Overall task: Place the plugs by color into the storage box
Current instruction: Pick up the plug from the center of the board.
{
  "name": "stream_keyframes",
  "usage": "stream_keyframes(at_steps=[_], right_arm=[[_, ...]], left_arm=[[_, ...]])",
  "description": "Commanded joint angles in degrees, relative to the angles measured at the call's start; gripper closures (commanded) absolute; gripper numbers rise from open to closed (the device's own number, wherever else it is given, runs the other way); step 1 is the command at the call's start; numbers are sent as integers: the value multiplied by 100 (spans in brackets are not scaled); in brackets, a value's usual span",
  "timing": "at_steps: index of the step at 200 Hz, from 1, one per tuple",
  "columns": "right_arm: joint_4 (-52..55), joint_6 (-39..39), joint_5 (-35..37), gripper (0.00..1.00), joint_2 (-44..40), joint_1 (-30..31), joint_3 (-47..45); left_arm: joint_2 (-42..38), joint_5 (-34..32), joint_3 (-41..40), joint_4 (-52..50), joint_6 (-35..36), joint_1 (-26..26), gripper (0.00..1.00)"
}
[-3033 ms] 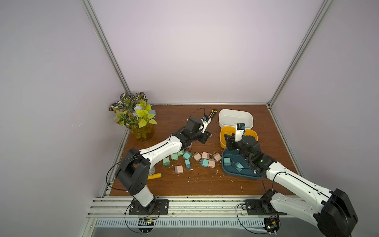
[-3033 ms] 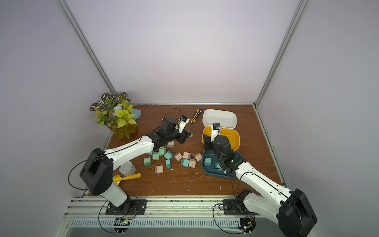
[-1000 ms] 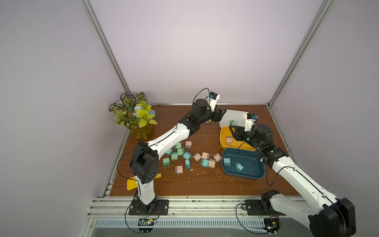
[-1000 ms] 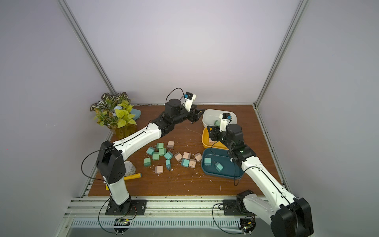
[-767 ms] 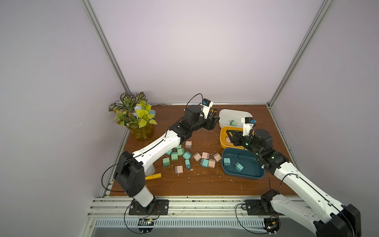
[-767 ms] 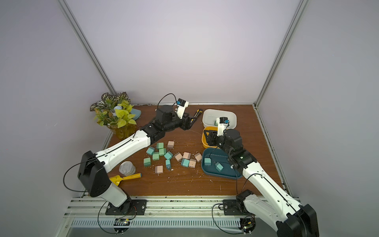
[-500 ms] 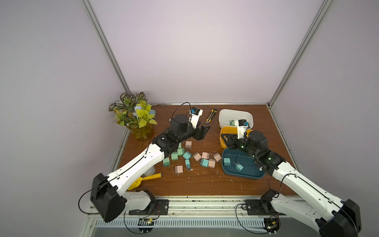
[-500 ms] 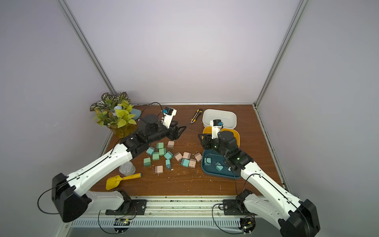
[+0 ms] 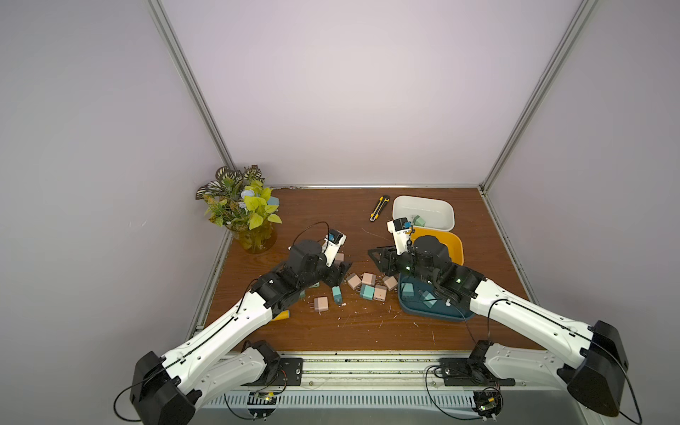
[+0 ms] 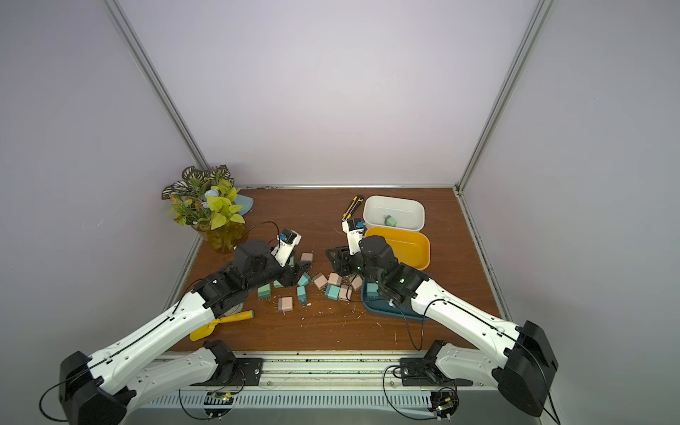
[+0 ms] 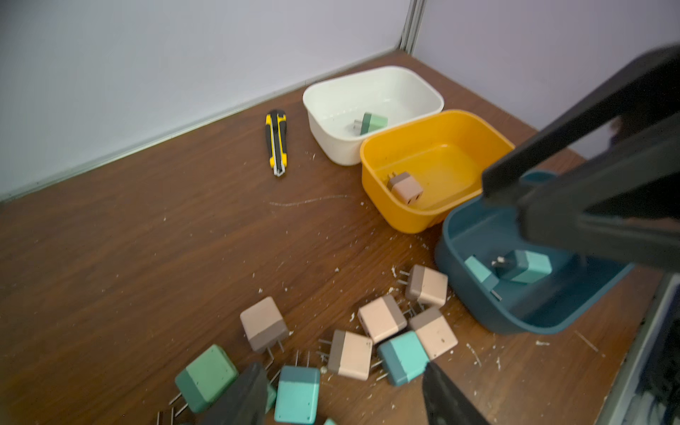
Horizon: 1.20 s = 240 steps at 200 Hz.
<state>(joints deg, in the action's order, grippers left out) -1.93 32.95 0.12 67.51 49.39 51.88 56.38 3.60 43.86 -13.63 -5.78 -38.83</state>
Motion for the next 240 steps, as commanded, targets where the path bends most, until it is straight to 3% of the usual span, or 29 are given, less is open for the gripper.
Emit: stream_keyframes(at_steps=[1, 42, 120, 198, 240], right_arm=[[-32, -214, 235, 55, 63, 76, 295], [247, -337, 654, 54, 126, 133, 421], [497, -683, 1635, 47, -130, 133, 433], [642, -892, 1422, 47, 220, 134, 455], [649, -899, 970, 47, 265, 141, 223]], left_arm=[[-235, -358, -188, 22, 131, -36, 31], [-643, -386, -662, 243, 233, 24, 29], [-523, -211, -869, 359, 263, 118, 28], [-637, -113, -988, 518, 189, 125, 28], [-590, -114, -956, 459, 58, 128, 28]])
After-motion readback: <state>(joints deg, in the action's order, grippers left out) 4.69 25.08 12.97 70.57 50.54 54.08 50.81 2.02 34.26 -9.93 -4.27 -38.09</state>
